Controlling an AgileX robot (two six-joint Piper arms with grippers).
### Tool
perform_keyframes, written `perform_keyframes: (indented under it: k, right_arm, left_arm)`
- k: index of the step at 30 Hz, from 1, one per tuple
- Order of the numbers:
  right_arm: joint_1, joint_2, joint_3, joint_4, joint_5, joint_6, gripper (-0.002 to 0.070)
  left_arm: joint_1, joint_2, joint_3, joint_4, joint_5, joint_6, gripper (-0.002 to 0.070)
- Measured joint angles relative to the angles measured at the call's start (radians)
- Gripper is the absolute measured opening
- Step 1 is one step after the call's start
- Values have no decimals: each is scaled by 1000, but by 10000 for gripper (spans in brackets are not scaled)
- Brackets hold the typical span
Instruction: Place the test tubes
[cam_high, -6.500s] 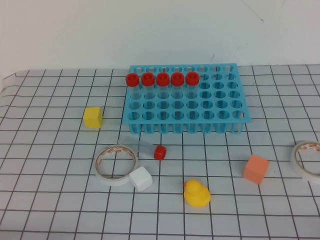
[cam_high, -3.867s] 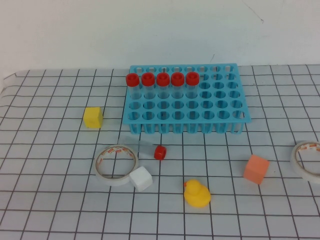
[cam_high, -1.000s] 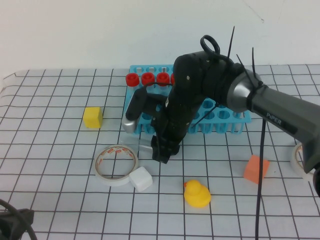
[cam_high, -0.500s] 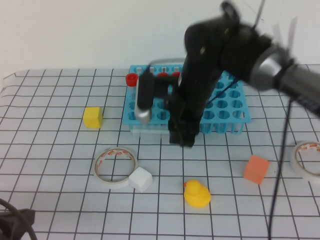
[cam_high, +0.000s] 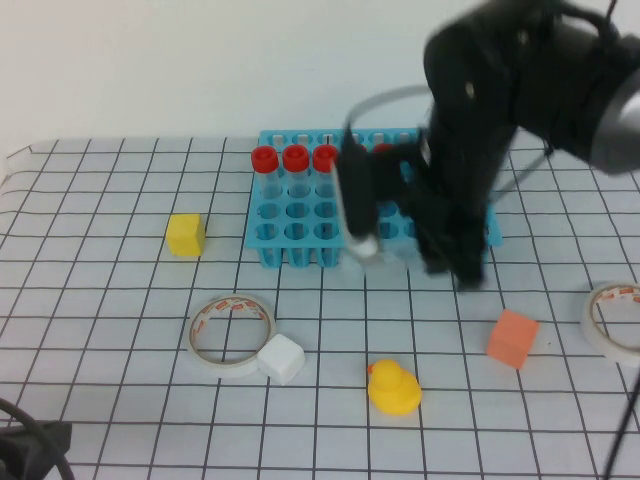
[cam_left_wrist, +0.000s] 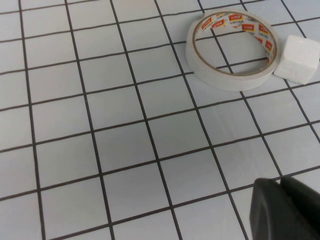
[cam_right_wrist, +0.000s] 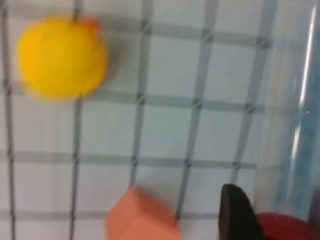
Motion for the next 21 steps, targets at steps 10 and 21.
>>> perform_keyframes:
  k: [10,21]
  right_arm:
    - [-52,-142,272,-56,0,-214,288]
    - [-118,-186,374,118,-7,-656,288]
  left_arm:
    - [0,0,0,0,2,0,-1]
    - [0,0,0,0,6,0,-1]
